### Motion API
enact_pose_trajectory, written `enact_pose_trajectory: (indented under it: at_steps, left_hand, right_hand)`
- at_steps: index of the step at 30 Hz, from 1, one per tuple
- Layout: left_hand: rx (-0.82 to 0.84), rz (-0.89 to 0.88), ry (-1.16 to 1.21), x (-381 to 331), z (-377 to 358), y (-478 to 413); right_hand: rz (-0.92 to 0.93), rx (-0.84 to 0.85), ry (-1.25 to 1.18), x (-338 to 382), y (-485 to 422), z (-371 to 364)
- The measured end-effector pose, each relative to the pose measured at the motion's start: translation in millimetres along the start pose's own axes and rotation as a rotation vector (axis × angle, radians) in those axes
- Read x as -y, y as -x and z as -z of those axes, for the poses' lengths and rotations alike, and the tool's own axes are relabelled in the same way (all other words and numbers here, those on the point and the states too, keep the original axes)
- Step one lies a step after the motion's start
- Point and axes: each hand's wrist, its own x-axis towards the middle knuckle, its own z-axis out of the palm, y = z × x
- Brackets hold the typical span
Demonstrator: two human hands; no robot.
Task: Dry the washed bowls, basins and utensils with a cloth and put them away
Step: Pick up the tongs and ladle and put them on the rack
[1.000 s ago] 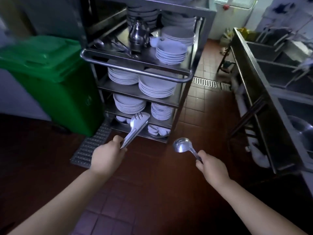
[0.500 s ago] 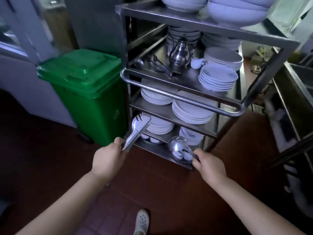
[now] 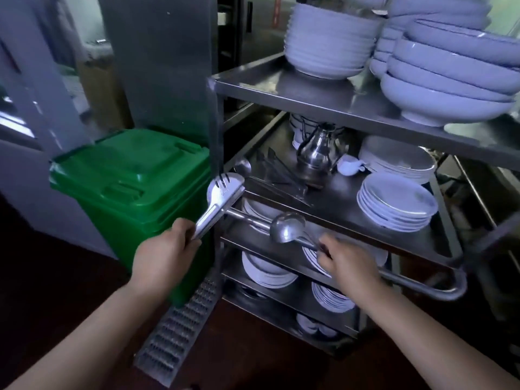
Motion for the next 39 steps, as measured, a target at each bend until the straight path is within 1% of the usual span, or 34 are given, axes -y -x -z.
enact_pose_trajectory:
  at_steps: [3,6,9,11,15,21,25,27,30,33,36,39]
  left_hand:
    - [-0.004,-0.026,-0.005,19.3,-11.6,-38.7]
    - [-0.029,-0.113,-0.025,42.2,-25.9,-73.9]
    - [0.012,-0.143,-0.029,68.3,-36.0,-106.5]
    - [0.023,-0.208,-0.033,85.7,-40.8,-126.4]
    - [0.094,-0.319,-0.022,113.2,-48.0,-159.6]
    - [0.14,-0.41,0.042,130.5,-65.1,-191.4]
    - [0.227,-0.419,0.074,128.7,-69.5,-200.6]
    - [0.263,-0.428,0.083,125.8,-70.6,-203.9]
    - [0.27,-0.436,0.069,117.6,-71.0,-207.0]
    - [0.27,-0.427,0.062,99.2,-70.3,-211.0]
    - [0.237,-0.397,0.136,67.6,-73.4,-213.3]
    - [0.285,-0.356,0.279,23.5,-77.5,-215.9]
  right_hand:
    - [-0.007,0.047,0.039,3.9,-48.4,2.6]
    - [-0.031,0.07,0.053,6.8,-99.6,-4.9]
    - [-0.064,0.135,0.064,13.9,-153.7,-18.8]
    - [-0.06,0.186,0.088,18.8,-188.6,-31.5]
    - [-0.066,0.214,0.091,24.6,-243.9,-58.9]
    - [-0.075,0.299,0.109,23.7,-280.4,-100.7]
    - [-0.101,0.295,0.085,21.5,-280.4,-115.7]
    - [-0.131,0.251,0.015,17.7,-277.6,-121.1]
    - [-0.202,0.193,-0.091,14.4,-270.8,-121.8]
    - [-0.279,0.048,-0.235,21.5,-257.7,-111.4]
    - [-0.324,-0.083,-0.533,41.6,-235.9,-98.2]
    - [-0.42,-0.063,-0.916,62.3,-214.7,-86.5]
